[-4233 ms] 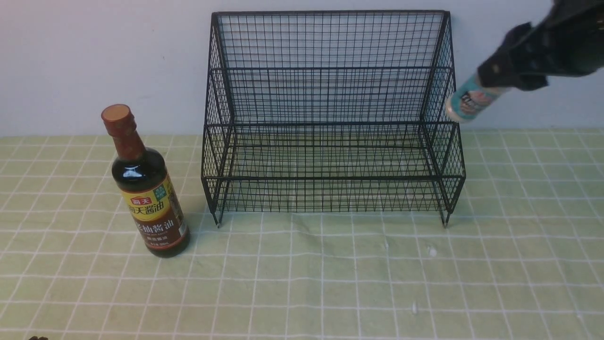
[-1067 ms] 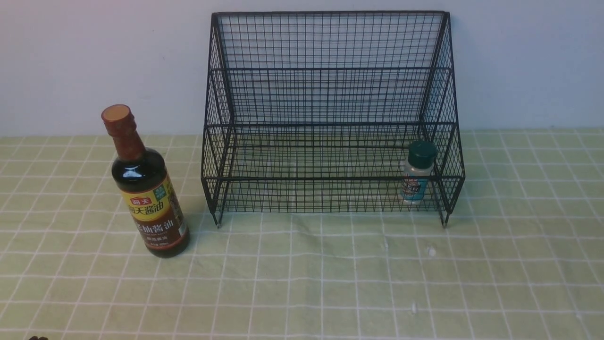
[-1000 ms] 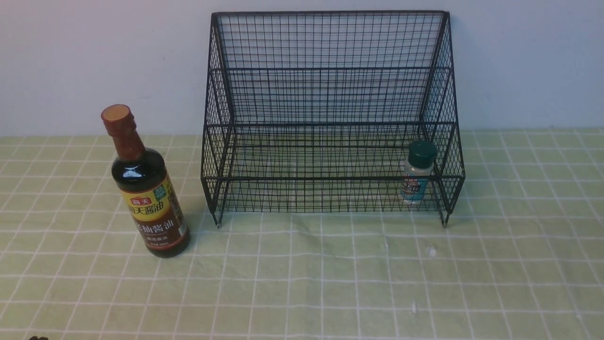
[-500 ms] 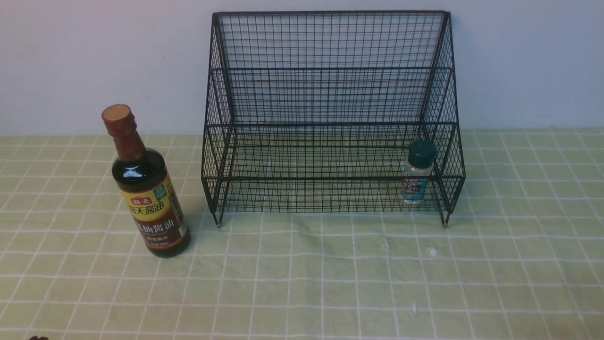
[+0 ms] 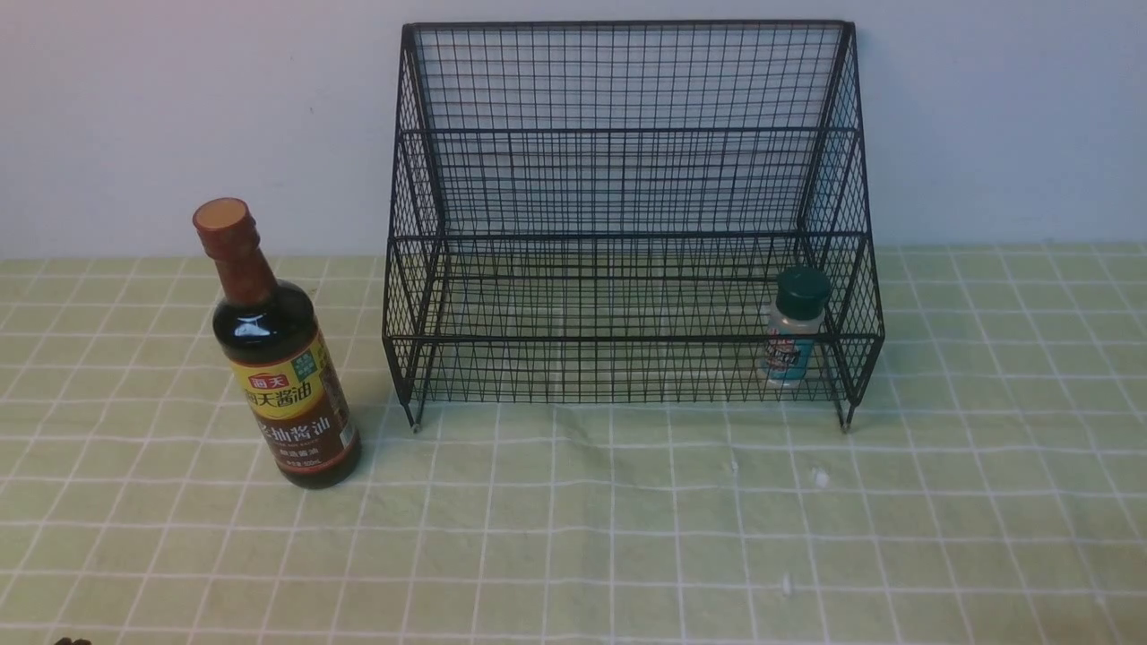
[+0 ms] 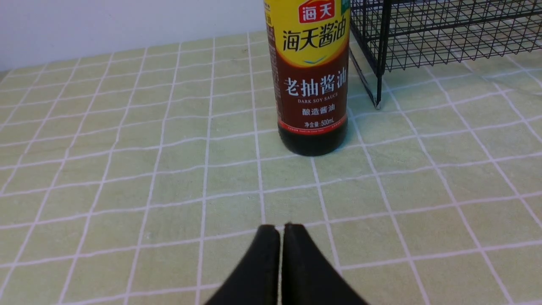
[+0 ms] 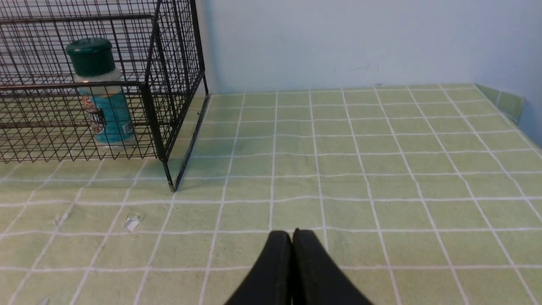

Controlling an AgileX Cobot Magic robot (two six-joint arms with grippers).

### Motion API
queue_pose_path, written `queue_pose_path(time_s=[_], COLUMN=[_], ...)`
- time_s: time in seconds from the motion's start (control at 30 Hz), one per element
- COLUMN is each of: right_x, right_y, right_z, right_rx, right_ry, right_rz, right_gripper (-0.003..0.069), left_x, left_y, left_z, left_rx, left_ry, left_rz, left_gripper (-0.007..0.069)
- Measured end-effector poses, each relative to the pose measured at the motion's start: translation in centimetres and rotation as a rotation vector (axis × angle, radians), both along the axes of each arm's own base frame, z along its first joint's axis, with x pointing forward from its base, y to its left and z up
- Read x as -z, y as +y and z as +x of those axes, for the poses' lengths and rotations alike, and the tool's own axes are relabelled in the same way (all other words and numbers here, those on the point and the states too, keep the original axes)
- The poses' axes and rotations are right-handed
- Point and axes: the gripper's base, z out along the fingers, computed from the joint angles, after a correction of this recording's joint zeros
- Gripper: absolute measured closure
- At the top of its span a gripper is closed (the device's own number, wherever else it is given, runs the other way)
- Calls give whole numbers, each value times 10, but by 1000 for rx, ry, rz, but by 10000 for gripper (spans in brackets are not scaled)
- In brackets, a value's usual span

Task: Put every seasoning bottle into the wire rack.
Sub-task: Use the left arm to grab the condiment bottle closest to it

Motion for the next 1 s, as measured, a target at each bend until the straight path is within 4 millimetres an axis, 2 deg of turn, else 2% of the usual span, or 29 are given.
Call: queue_pose_path(time_s=[0.73,0.83,1.0], right_x=[0,0,0], right_y=[0,0,0], right_z=[0,0,0], right_rx=[0,0,0], right_ry=[0,0,0], right_rz=[1,1,1], right_gripper=[673,673,673], left_x=[-1,-7,-28], left_y=[0,-2,0], left_z=[0,2,4], left_rx=[-1,-11,-65], left_ry=[-6,-70,-277], left_rz=[-13,-139,-415], left_gripper=[631,631,631])
